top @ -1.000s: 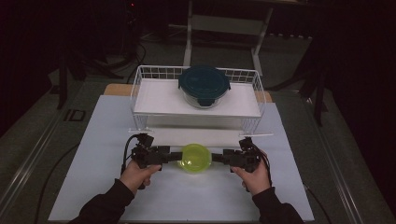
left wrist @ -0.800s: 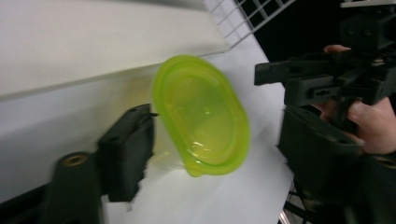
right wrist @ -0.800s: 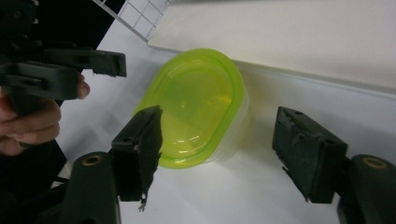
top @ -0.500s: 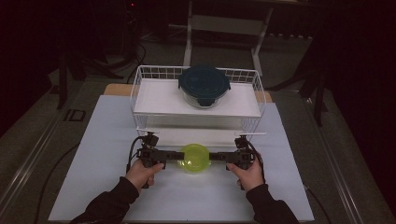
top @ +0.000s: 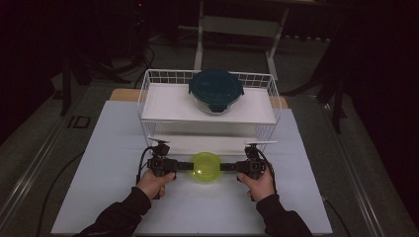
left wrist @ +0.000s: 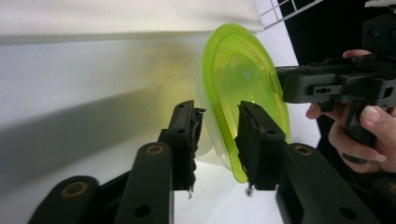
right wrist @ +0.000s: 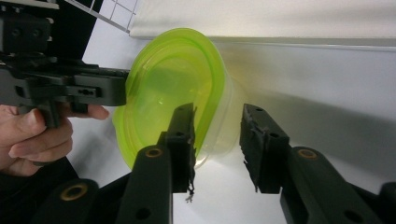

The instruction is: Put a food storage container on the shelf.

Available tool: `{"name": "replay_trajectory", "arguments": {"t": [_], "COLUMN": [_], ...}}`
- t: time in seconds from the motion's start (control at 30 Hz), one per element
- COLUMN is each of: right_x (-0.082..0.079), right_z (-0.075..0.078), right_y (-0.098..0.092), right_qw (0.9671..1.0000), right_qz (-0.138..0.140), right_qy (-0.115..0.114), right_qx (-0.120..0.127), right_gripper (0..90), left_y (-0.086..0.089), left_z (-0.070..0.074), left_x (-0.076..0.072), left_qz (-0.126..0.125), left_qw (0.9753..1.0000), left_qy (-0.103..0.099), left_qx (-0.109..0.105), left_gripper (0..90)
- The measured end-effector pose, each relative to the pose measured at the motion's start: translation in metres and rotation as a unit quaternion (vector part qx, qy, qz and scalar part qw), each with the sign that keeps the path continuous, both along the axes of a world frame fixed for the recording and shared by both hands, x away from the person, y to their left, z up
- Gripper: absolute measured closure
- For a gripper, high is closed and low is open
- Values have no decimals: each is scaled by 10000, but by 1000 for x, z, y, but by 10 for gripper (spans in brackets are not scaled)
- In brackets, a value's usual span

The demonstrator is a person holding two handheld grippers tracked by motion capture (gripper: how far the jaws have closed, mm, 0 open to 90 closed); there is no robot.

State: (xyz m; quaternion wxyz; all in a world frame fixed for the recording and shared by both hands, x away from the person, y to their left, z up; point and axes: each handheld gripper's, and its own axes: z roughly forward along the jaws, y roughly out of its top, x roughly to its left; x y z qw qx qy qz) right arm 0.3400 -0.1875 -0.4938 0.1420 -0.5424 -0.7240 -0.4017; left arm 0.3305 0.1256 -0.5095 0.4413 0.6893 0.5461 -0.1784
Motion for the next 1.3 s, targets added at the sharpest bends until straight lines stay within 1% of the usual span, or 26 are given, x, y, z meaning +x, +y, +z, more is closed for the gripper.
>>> {"name": "replay_trajectory", "arguments": {"t": [0.03,0.07,0.1,0.13,0.27,0.37,0.4,0.5,0.57,0.63,0.67,0.7,0.73,0.77,0.8,0.87,0.97,1.03,1.13,1.2,1.23,1.3], "right_x": [0,0,0,0,-1,-1,-2,-2,-3,-4,-5,-5,-6,-6,-8,-10,-11,-13,-16,-18,-20,-22], "right_z": [0,0,0,0,-1,-2,-2,-3,-2,-3,-3,-3,-3,-3,-2,1,3,5,12,18,20,24], "right_y": [0,0,1,1,4,5,5,5,5,5,5,5,4,4,4,5,5,4,1,1,0,-1], "right_qw": [10000,10000,10000,10000,9998,9998,9997,9996,9996,9995,9993,9993,9992,9992,9992,9993,9995,9994,9993,9994,9994,9994], "right_qz": [0,6,8,4,27,33,15,8,6,34,25,25,33,33,51,85,118,139,170,172,179,175], "right_qy": [0,19,31,35,176,193,239,245,250,265,296,296,308,308,287,254,213,197,107,55,18,-2], "right_qx": [0,8,40,49,42,32,85,137,108,148,213,213,242,242,266,252,211,247,308,291,295,308], "right_gripper": [671,681,698,712,726,737,746,756,762,772,783,783,790,790,800,810,810,811,812,813,812,812], "left_y": [0,0,0,-1,-2,-1,-1,-1,-1,0,0,0,2,2,3,2,2,3,4,4,3,3], "left_z": [0,-1,-2,-3,-3,-3,-3,-2,-1,-1,-1,-1,-1,-1,-1,0,2,4,9,12,14,18], "left_x": [0,0,0,1,1,0,0,-1,-2,-3,-4,-4,-5,-5,-6,-8,-9,-11,-12,-13,-14,-16], "left_qz": [0,6,-7,-19,-52,-40,-72,-110,-121,-172,-194,-194,-221,-221,-216,-254,-258,-283,-345,-373,-375,-405], "left_qw": [10000,10000,9999,9999,9997,9997,9996,9995,9996,9993,9993,9993,9990,9990,9987,9988,9987,9986,9979,9979,9977,9976], "left_qy": [0,42,88,114,137,150,174,219,214,247,248,248,298,298,362,339,340,296,219,168,162,106], "left_qx": [0,-21,-82,-115,-182,-184,-207,-176,-164,-211,-220,-220,-249,-249,-279,-241,-268,-342,-498,-505,-549,-549], "left_gripper": [678,678,703,709,737,751,756,761,770,776,782,784,789,792,797,805,806,808,809,809,809,809]}}
